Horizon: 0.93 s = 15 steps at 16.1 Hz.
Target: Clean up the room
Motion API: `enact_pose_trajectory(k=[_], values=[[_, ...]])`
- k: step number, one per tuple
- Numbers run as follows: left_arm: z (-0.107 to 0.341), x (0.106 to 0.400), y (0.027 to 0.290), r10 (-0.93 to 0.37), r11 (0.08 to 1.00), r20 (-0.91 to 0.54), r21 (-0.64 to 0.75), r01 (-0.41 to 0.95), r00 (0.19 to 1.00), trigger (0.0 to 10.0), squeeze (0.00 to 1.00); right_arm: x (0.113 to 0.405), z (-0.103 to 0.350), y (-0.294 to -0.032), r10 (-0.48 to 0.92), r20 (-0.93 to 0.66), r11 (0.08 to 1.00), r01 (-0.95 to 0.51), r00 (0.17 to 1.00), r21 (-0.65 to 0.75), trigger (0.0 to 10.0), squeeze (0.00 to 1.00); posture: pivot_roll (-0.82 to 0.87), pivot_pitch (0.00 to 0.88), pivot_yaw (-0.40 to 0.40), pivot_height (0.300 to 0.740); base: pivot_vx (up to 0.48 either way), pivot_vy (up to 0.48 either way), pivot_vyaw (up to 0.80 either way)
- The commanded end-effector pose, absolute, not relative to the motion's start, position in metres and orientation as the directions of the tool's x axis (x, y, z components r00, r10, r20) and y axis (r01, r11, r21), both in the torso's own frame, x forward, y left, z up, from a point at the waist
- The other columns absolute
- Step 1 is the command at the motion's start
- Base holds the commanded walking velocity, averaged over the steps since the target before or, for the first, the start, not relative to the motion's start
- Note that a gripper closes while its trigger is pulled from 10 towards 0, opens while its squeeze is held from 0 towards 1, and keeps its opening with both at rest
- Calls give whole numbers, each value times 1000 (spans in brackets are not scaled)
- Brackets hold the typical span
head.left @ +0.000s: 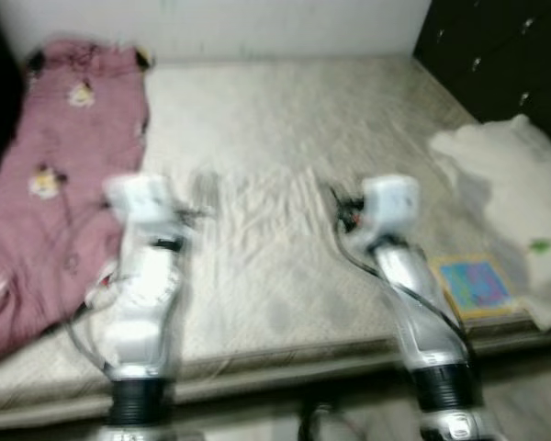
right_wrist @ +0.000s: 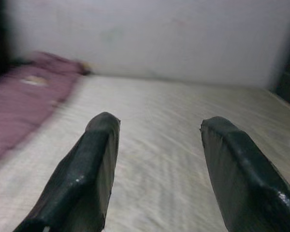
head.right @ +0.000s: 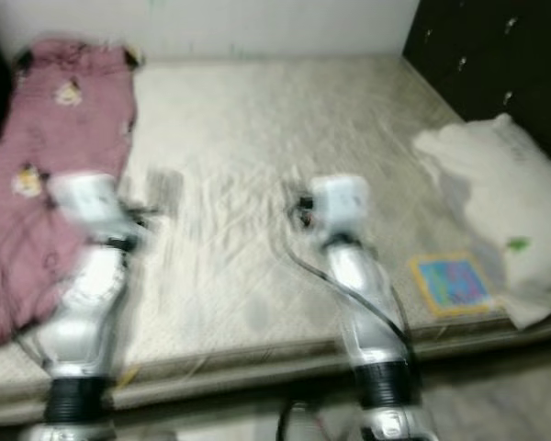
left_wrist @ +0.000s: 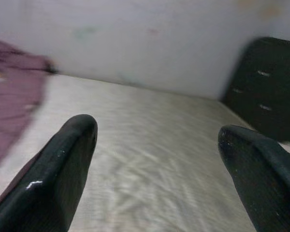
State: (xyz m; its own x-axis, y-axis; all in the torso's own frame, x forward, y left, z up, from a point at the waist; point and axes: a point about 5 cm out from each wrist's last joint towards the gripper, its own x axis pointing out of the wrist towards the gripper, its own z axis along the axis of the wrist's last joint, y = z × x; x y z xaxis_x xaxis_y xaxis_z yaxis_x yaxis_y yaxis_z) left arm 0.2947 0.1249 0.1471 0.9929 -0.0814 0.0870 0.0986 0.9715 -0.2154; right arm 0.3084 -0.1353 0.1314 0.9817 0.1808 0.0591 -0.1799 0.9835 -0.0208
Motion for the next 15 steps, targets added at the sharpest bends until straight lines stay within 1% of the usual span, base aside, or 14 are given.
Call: enact_pose_trajectory(k=[1,15], values=[[145,293,141,-36,977,80,-206,52,996,10000,0,309,138,-120,228,87,974,-228,970,-10,10000,0,23,0,-14,740,0,442,0],[145,295,141,-24,972,74,-231,40,997,10000,0,311,136,-120,230,71,973,-229,971,-20,10000,0,16,0,-16,740,0,480,-30]])
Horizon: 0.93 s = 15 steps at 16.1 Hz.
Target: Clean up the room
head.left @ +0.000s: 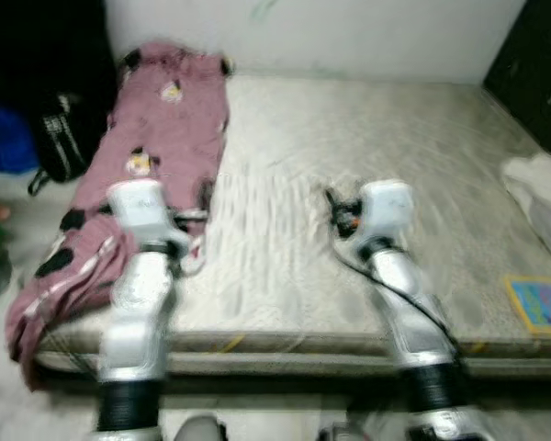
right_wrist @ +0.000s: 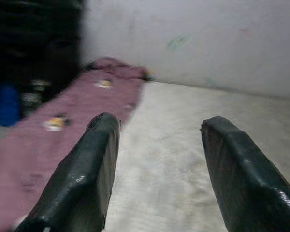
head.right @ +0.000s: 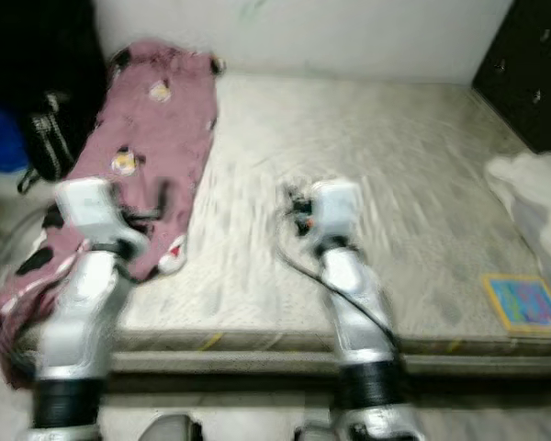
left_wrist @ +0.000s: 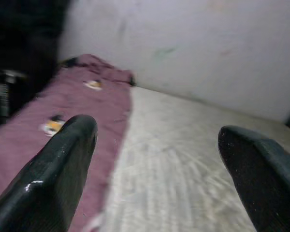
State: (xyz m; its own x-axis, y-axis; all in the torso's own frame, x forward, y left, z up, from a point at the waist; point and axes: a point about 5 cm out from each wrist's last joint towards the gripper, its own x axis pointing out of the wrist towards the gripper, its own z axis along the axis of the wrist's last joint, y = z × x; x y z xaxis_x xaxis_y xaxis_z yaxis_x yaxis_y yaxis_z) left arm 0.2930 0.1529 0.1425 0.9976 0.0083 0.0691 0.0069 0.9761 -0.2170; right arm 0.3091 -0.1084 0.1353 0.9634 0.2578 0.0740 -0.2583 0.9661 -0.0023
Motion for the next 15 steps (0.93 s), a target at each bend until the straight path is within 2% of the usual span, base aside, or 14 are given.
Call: enact_pose_trajectory(k=[1,15], values=[[145,294,142,-21,972,76,-233,38,997,10000,0,311,136,-120,231,70,973,-230,970,-20,10000,0,16,0,-16,740,0,480,0],[147,295,142,-7,968,80,-248,27,997,10000,0,311,136,-118,242,64,970,-241,968,-30,10000,0,12,0,-18,740,0,480,0]])
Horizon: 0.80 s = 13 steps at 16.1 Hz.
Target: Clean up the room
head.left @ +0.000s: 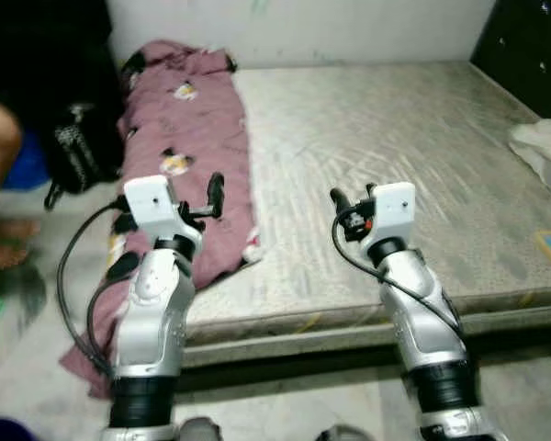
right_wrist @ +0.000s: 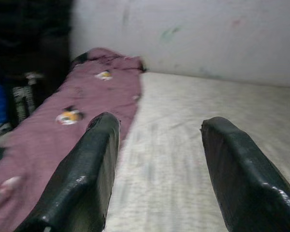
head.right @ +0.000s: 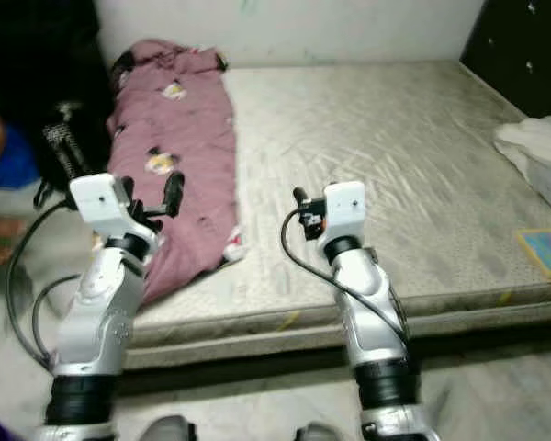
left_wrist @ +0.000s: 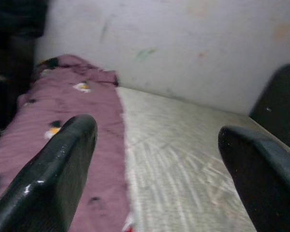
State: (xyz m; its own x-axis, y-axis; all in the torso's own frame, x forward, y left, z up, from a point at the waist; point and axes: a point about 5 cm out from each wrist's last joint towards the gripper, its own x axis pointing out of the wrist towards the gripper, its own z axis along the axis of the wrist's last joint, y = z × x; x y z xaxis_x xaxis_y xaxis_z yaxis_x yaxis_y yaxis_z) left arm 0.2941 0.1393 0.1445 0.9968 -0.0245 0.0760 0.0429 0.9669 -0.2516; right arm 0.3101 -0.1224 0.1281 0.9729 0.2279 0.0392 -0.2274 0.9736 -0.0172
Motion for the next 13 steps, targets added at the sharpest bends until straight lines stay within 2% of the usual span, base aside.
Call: enact_pose_trajectory(k=[1,11,13], values=[[147,295,143,-6,968,80,-249,25,997,10000,0,311,136,-118,242,64,970,-241,968,-30,10000,0,12,0,-18,740,0,480,0],[147,296,143,0,970,77,-244,19,997,10000,0,314,135,-118,247,56,969,-245,967,-40,10000,0,15,0,-20,740,0,480,0],[149,295,143,-5,974,100,-225,27,995,10000,0,314,134,-118,250,54,968,-248,967,-44,10000,0,15,0,-20,740,0,165,0]])
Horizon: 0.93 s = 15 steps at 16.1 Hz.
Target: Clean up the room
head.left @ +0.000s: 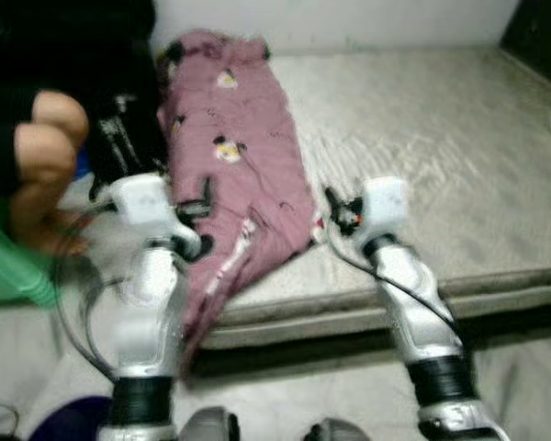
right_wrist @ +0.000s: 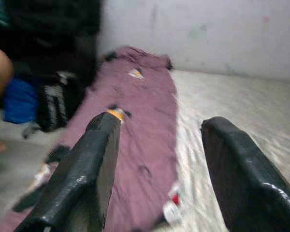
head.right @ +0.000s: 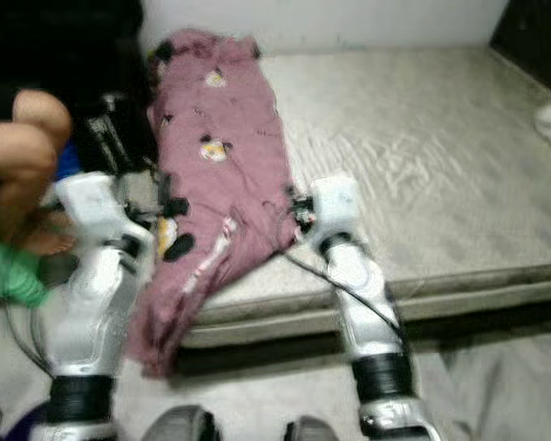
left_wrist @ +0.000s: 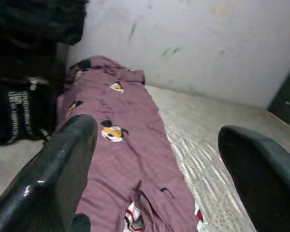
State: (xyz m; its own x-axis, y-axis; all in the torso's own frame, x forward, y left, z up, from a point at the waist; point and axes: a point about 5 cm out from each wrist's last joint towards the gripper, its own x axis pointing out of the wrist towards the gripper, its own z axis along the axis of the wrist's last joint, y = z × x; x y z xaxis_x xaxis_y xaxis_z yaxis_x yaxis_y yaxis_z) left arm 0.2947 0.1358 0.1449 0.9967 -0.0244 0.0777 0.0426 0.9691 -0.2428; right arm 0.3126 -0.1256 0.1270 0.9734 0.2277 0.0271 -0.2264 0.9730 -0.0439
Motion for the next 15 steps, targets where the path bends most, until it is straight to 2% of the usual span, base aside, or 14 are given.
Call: enact_pose_trajectory(k=[1,7,15], values=[[150,295,142,-14,973,105,-227,38,994,10000,0,314,134,-117,252,54,967,-250,966,-48,10000,0,15,0,-20,740,0,0,0],[152,293,139,-59,967,130,-238,89,990,10000,0,314,134,-118,250,49,968,-248,967,-43,10000,0,15,0,-21,740,0,0,0],[153,292,139,-71,966,138,-238,102,988,10000,0,315,134,-117,249,50,968,-247,967,-40,10000,0,14,0,-17,740,302,0,0]])
